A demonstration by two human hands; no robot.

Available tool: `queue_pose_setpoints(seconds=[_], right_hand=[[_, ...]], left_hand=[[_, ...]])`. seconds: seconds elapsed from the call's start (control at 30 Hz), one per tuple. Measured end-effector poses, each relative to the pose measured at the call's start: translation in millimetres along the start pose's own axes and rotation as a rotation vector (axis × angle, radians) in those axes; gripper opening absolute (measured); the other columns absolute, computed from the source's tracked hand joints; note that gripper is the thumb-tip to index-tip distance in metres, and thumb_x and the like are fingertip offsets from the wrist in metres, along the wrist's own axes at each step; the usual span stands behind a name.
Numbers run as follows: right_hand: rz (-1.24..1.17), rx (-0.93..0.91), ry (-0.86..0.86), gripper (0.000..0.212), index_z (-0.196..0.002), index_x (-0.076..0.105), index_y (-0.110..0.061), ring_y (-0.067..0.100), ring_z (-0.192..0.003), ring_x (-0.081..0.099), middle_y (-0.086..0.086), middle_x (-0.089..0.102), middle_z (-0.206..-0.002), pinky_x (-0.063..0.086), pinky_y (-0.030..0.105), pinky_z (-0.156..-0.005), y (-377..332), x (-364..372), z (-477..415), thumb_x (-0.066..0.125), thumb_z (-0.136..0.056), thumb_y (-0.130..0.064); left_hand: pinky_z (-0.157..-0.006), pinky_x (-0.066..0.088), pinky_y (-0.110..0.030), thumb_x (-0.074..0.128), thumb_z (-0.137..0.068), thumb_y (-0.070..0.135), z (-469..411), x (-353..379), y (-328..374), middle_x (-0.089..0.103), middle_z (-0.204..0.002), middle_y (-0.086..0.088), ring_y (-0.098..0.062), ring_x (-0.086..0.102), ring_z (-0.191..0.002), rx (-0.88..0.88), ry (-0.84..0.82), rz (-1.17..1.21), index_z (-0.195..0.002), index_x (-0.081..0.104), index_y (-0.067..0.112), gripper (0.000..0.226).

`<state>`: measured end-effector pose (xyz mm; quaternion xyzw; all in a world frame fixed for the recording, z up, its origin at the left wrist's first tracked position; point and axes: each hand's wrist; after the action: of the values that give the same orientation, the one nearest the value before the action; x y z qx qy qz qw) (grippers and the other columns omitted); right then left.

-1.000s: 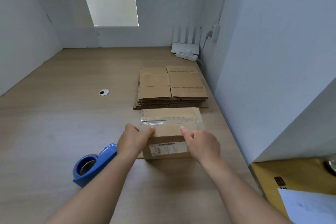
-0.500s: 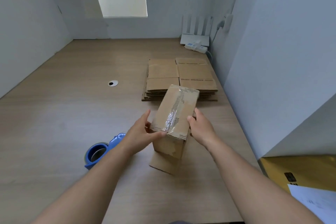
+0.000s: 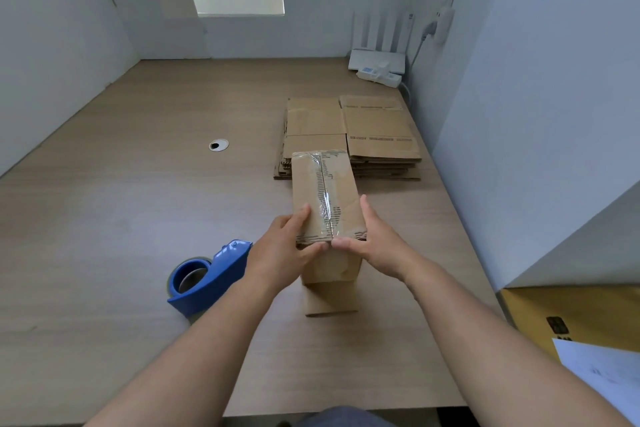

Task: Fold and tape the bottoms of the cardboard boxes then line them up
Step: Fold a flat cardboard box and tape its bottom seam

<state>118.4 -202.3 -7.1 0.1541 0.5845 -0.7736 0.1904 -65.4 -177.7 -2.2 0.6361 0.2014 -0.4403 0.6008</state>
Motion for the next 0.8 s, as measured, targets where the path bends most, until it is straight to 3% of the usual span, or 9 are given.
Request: queue_pose_setpoints(seconds=[0.13,0.23,0.3,0.43,0.53,0.67,0.8], right_hand=[[-0.002,-0.047,0.072,0.112,-0.152,-0.002,-0.017,0.014,-0.139,0.029,0.0,0.024,-0.155,0.028,0.036,-0.114,0.8,-2.0,2.3,0.071,-0.075,-0.052],[0.045,-0.105,0.221,0.1,-0.152,0.008,-0.017,0.016,-0.141,0.027,0.002,0.024,-0.156,0.029,0.043,-0.114,-2.9,-3.3,3.4,0.064,-0.079,-0.056],[0.092,-0.17,0.335,0.083,-0.151,0.02,-0.016,0.015,-0.136,0.034,0.002,0.03,-0.152,0.033,0.04,-0.111,-6.0,-4.6,5.1,0.061,-0.086,-0.047],[0.058,-0.252,0.516,0.054,-0.138,0.045,-0.012,0.009,-0.113,0.051,-0.003,0.049,-0.127,0.046,0.032,-0.096,-15.9,-2.2,9.1,0.059,-0.091,-0.033],[0.064,-0.303,0.587,0.041,-0.129,0.054,-0.011,0.011,-0.104,0.055,-0.004,0.053,-0.115,0.05,0.027,-0.086,-19.7,1.4,11.5,0.06,-0.092,-0.027],[0.119,-0.359,0.605,0.03,-0.119,0.06,-0.01,0.012,-0.094,0.058,-0.004,0.054,-0.106,0.049,0.019,-0.073,-21.6,6.5,15.7,0.06,-0.091,-0.022],[0.169,-0.425,0.604,0.025,-0.11,0.064,-0.008,0.012,-0.088,0.058,0.002,0.059,-0.106,0.047,0.015,-0.068,-21.0,10.8,19.7,0.06,-0.088,-0.021]], left_hand=[[-0.098,0.047,-0.039,0.06,-0.081,0.058,9.5,-4.5,-10.5,0.026,-0.151,0.005,-0.014,0.049,-0.119,-0.002,-0.027,0.118,-0.151,0.007,0.034,0.091],[-0.1,0.044,-0.039,0.058,-0.087,0.049,22.5,-9.7,-38.5,0.036,-0.146,-0.001,-0.015,0.048,-0.122,-0.077,0.202,0.129,-0.149,0.025,0.021,0.075],[-0.099,0.04,-0.038,0.057,-0.09,0.043,29.3,-14.2,-62.5,0.043,-0.142,-0.007,-0.022,0.045,-0.126,-0.243,0.277,0.001,-0.143,0.036,0.013,0.065],[-0.075,0.043,-0.031,0.06,-0.085,0.046,31.9,-15.8,-93.4,0.056,-0.117,-0.008,-0.024,0.054,-0.106,-0.496,0.059,-0.288,-0.123,0.049,0.006,0.057],[-0.067,0.043,-0.029,0.061,-0.084,0.045,23.1,-14.3,-103.9,0.058,-0.096,-0.003,-0.022,0.055,-0.085,-0.562,-0.03,-0.278,-0.117,0.047,0.007,0.053],[-0.064,0.04,-0.028,0.069,-0.079,0.043,13.1,-13.6,-108.5,0.055,-0.085,-0.002,-0.024,0.053,-0.076,-0.698,0.041,-0.216,-0.116,0.041,0.005,0.06],[-0.053,0.034,-0.025,0.067,-0.08,0.043,14.6,-13.8,-109.9,0.053,-0.068,0.001,-0.019,0.053,-0.068,-0.677,0.004,-0.261,-0.08,0.052,0.015,0.032]])
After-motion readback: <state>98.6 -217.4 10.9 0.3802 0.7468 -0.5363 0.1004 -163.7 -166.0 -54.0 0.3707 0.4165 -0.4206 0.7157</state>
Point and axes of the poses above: each hand's wrist, its own z-axis away from the middle knuckle, its own x-axis out of the palm, y = z × x
